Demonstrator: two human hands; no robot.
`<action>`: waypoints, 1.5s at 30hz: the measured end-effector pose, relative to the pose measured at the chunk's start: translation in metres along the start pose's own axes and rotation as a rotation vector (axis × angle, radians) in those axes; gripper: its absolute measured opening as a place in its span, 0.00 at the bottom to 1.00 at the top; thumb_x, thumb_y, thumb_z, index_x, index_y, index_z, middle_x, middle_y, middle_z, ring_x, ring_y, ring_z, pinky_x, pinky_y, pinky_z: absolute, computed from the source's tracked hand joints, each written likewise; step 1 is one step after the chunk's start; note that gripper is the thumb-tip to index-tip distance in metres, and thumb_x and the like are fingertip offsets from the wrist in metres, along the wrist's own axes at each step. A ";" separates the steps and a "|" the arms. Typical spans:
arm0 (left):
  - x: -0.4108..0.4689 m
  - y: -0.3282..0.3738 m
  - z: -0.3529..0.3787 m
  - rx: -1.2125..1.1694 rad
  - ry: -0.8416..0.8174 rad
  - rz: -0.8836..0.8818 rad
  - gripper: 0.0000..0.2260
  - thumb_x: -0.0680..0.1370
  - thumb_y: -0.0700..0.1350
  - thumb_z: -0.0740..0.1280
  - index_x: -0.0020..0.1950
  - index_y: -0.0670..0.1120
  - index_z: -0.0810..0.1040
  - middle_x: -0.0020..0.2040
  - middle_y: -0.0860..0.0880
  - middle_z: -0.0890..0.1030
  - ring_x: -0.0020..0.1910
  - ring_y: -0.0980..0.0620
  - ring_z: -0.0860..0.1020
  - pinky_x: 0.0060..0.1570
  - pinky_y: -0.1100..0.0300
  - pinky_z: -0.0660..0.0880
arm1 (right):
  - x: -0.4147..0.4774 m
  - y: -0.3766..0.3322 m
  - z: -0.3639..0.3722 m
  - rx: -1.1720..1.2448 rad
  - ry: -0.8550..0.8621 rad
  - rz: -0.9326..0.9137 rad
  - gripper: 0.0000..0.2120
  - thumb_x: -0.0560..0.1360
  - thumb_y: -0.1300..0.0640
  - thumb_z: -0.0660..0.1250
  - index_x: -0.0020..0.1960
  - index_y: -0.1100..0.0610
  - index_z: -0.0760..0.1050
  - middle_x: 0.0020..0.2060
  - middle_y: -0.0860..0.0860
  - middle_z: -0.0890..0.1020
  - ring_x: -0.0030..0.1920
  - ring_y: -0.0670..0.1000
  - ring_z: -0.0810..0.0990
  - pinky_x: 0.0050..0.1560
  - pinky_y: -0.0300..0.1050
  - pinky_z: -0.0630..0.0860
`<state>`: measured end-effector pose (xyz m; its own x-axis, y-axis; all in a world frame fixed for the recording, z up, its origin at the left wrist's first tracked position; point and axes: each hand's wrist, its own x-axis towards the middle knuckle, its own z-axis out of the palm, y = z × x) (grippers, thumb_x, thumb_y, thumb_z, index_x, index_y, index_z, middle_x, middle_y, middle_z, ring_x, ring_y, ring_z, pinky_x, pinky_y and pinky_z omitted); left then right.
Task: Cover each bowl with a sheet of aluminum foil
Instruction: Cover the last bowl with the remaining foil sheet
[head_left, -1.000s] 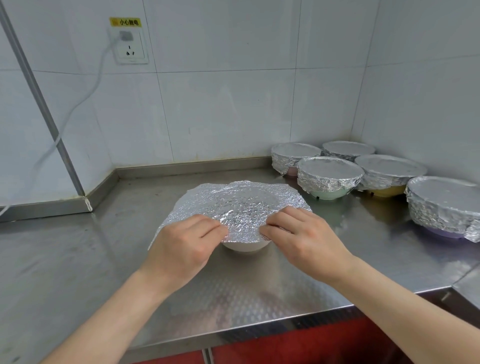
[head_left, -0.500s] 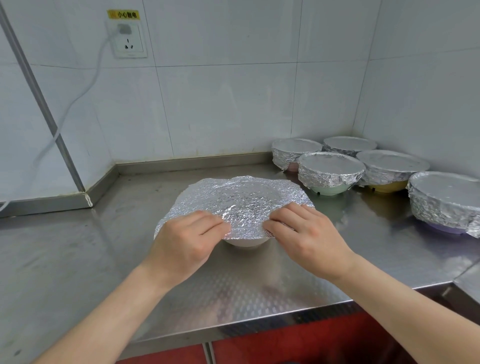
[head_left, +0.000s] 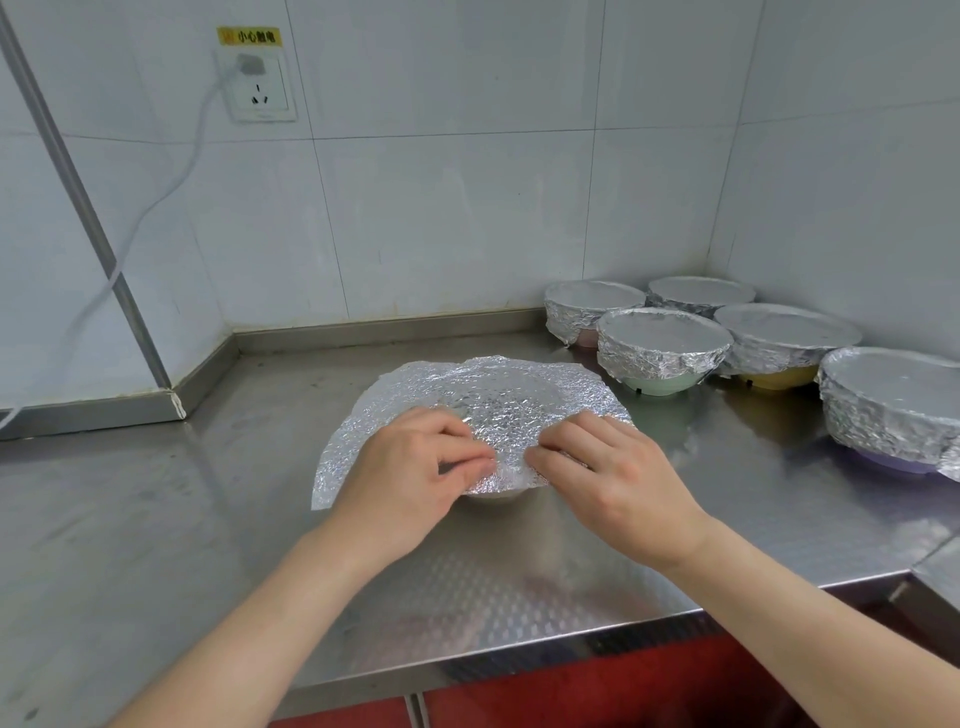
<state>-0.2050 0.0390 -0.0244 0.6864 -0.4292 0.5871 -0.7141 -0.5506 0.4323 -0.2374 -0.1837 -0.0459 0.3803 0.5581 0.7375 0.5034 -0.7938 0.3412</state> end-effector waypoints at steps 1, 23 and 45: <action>-0.001 -0.001 0.001 0.013 0.011 0.015 0.04 0.72 0.47 0.75 0.44 0.56 0.85 0.41 0.60 0.79 0.45 0.58 0.74 0.47 0.66 0.70 | -0.001 0.000 0.000 0.001 0.005 0.009 0.08 0.73 0.68 0.65 0.47 0.58 0.80 0.43 0.52 0.80 0.40 0.55 0.77 0.37 0.48 0.74; 0.010 0.003 0.004 0.038 -0.038 -0.024 0.05 0.72 0.42 0.74 0.46 0.51 0.86 0.40 0.62 0.77 0.44 0.58 0.73 0.46 0.65 0.70 | 0.026 -0.001 -0.001 0.275 -0.181 0.255 0.05 0.72 0.53 0.68 0.42 0.54 0.81 0.39 0.49 0.79 0.41 0.54 0.76 0.39 0.45 0.75; -0.009 0.022 -0.011 0.032 -0.124 0.074 0.07 0.70 0.45 0.76 0.47 0.50 0.85 0.43 0.60 0.78 0.45 0.61 0.74 0.48 0.73 0.68 | 0.026 -0.026 -0.031 0.184 -0.271 0.239 0.09 0.63 0.59 0.79 0.38 0.53 0.79 0.33 0.48 0.78 0.36 0.53 0.77 0.37 0.41 0.70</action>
<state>-0.2282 0.0389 -0.0130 0.6453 -0.5537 0.5263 -0.7599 -0.5362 0.3676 -0.2650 -0.1557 -0.0175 0.6818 0.4257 0.5950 0.4968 -0.8664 0.0507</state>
